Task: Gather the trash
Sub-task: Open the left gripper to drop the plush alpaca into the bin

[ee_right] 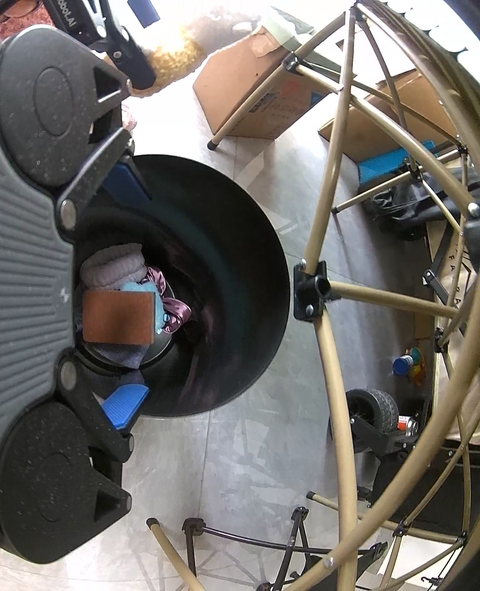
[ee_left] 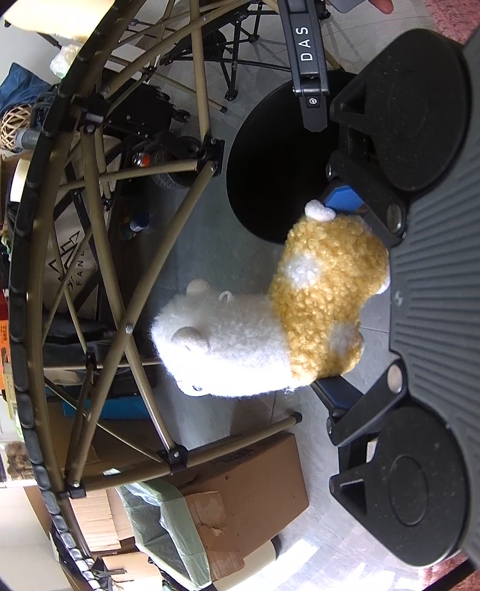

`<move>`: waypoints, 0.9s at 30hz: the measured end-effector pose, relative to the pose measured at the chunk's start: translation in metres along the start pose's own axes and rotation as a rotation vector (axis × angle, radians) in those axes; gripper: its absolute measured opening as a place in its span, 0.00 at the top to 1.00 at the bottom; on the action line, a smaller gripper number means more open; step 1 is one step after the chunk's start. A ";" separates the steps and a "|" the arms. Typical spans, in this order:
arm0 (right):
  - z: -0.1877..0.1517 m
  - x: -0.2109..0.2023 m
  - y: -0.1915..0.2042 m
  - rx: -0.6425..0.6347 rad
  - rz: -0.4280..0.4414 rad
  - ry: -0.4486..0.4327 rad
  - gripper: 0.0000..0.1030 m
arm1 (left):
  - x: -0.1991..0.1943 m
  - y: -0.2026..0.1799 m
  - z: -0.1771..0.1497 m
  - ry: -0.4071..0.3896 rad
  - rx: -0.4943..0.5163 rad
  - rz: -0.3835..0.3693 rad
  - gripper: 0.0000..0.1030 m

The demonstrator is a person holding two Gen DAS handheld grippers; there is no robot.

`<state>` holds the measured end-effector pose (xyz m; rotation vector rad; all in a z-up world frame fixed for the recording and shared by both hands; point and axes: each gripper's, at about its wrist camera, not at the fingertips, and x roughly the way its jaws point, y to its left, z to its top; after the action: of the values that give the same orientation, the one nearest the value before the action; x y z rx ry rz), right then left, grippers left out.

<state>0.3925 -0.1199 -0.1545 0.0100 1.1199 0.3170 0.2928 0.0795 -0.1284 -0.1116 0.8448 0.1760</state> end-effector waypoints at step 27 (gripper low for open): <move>-0.019 -0.060 -0.100 0.212 -0.055 -0.154 0.00 | 0.038 -0.119 0.007 0.102 0.186 -0.132 0.14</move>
<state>0.3769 -0.2332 -0.1268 0.1877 0.9947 0.1444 0.3466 -0.0313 -0.1490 -0.0017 0.9477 -0.0332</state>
